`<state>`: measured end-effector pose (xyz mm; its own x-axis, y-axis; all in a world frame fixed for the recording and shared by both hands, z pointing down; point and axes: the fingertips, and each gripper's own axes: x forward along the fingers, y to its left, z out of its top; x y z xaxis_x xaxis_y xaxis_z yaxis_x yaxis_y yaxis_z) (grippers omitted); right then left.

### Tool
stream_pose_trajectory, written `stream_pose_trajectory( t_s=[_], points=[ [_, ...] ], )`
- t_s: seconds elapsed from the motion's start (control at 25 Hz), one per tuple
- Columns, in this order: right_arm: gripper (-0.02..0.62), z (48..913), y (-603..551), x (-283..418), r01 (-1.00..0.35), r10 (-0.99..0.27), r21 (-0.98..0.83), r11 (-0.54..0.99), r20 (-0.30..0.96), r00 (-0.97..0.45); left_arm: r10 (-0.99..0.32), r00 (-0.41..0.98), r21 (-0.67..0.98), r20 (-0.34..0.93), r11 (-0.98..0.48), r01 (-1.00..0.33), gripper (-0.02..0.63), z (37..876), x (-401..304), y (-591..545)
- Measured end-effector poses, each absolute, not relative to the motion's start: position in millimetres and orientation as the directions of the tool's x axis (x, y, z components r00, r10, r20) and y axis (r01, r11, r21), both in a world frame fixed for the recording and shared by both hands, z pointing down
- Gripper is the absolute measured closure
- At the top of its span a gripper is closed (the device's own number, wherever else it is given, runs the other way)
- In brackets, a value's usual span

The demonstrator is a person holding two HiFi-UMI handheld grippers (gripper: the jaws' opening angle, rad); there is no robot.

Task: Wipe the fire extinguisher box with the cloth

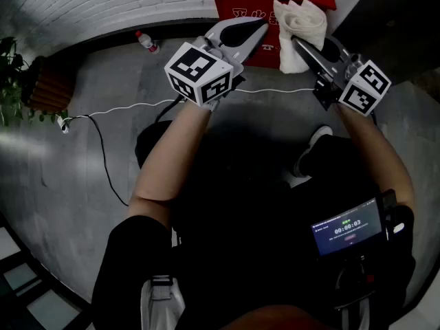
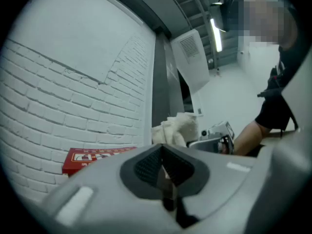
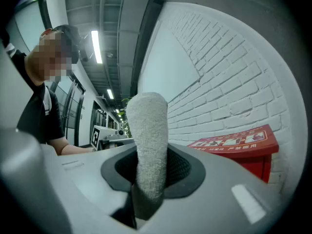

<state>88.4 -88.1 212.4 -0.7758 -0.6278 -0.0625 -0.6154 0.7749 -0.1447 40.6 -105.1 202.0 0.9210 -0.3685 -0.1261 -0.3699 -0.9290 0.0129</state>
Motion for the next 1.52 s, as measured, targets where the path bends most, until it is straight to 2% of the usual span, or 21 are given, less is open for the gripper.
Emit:
stream_pose_trajectory(
  t_s=[0.24,0.44,0.96,1.2,1.4,1.52],
  points=[
    [0.497,208.7,-91.1,84.3,-0.609,-0.615,-0.104,0.786,-0.033,-0.788,-0.372,0.915,-0.004,-0.155,-0.926,-0.377,0.607,180.1,39.9,-105.5],
    [0.497,227.4,-147.6,95.3,-0.59,-0.594,-0.094,0.802,-0.031,-0.804,-0.414,0.901,-0.018,-0.126,-0.908,-0.42,0.607,201.4,50.2,-159.6],
    [0.491,200.5,-259.9,79.4,-0.657,-0.643,-0.068,0.75,0.153,-0.75,-0.505,0.86,-0.078,-0.072,-0.857,-0.51,0.607,186.3,21.5,-269.2],
    [0.488,189.9,-317.0,57.5,-0.718,-0.676,-0.038,0.695,0.305,-0.67,-0.56,0.829,-0.142,-0.018,-0.819,-0.556,0.607,164.1,10.6,-317.1],
    [0.488,199.5,-368.9,42.9,-0.715,-0.63,-0.001,0.699,0.472,-0.617,-0.661,0.745,-0.329,0.09,-0.725,-0.604,0.607,164.4,-0.7,-363.8],
    [0.488,210.4,-400.3,40.8,-0.729,-0.605,0.013,0.685,0.568,-0.559,-0.687,0.713,-0.374,0.137,-0.703,-0.605,0.607,166.7,-8.8,-384.6]
  ],
)
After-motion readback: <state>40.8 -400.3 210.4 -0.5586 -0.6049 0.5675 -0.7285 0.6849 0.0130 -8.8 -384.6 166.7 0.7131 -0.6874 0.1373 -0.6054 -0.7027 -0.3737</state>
